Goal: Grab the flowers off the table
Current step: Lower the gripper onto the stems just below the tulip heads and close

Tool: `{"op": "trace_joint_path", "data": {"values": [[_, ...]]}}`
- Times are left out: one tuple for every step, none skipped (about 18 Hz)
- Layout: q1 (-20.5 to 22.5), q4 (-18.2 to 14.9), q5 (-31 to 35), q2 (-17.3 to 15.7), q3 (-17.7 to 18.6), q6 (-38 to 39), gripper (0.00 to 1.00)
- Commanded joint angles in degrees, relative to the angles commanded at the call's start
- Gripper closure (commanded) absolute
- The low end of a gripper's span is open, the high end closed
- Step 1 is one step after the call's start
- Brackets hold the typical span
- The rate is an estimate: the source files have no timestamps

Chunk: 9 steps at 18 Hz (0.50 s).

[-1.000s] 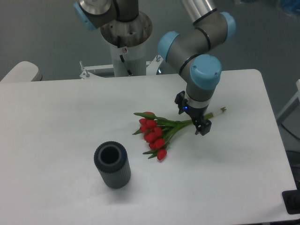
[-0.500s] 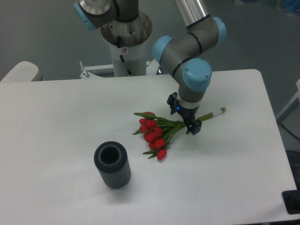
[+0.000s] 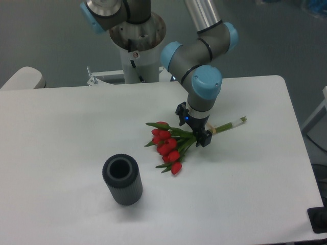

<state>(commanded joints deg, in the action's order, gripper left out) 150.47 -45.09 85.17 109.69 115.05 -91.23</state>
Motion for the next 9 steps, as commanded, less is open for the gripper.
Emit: {"op": "trace_joint_path", "data": {"values": [[0.0, 0.1, 0.0, 0.2, 0.0, 0.5, 0.00], [0.0, 0.4, 0.0, 0.5, -0.1, 0.9, 0.00], [-0.3, 1.1, -0.1, 1.0, 0.0, 1.0, 0.00], [-0.4, 1.8, -0.1, 1.1, 0.1, 1.0, 0.00], [-0.4, 1.8, -0.1, 1.2, -0.1, 1.0, 0.04], [-0.4, 1.8, -0.1, 1.2, -0.3, 0.9, 0.23], [-0.4, 1.8, -0.2, 1.2, -0.6, 0.9, 0.45], [-0.4, 1.8, -0.7, 1.2, -0.7, 0.8, 0.56], [-0.4, 1.8, -1.1, 1.3, -0.9, 0.4, 0.62]]}}
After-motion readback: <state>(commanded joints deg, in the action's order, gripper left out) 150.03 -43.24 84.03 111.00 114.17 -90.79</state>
